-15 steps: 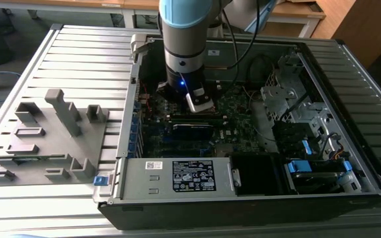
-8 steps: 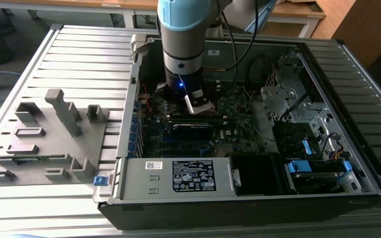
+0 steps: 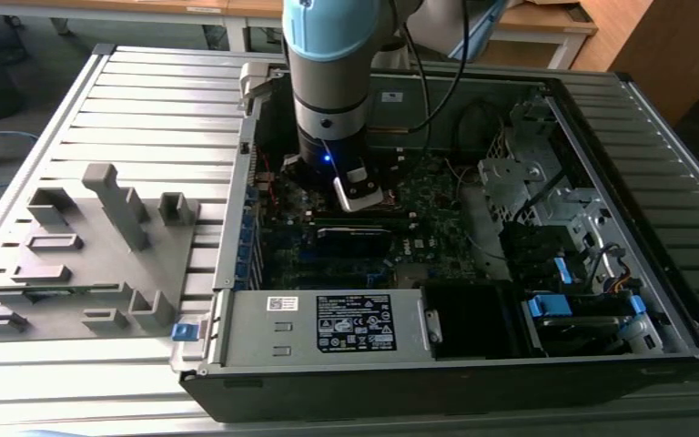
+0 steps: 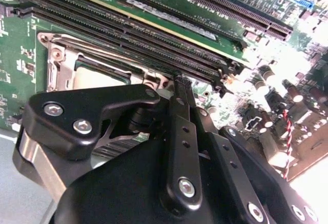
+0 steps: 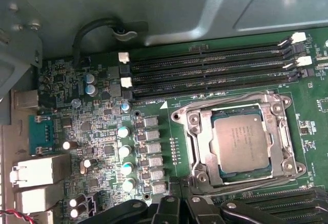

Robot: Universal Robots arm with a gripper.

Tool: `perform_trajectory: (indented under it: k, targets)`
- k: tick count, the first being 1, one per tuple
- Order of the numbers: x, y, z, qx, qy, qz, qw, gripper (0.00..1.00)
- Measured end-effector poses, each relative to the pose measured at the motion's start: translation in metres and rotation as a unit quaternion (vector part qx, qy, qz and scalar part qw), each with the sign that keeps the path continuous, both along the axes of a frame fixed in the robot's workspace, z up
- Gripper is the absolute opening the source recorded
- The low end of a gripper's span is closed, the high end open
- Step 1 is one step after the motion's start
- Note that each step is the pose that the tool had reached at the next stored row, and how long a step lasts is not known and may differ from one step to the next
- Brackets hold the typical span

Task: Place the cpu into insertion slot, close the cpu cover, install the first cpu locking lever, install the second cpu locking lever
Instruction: 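Install the second cpu locking lever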

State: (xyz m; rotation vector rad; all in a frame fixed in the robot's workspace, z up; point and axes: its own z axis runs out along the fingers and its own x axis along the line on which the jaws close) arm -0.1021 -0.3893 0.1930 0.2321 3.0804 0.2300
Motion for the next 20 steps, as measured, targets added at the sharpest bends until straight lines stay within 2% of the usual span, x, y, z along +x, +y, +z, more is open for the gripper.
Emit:
perform_trajectory:
  k: [4,20]
  targets:
    - [0.0001,0.0001,0.0040,0.0004,-0.0003,0.000,1.00000,0.11]
    - [0.0000,0.0000,0.0434,0.0000,-0.0001,0.000,1.00000,0.11]
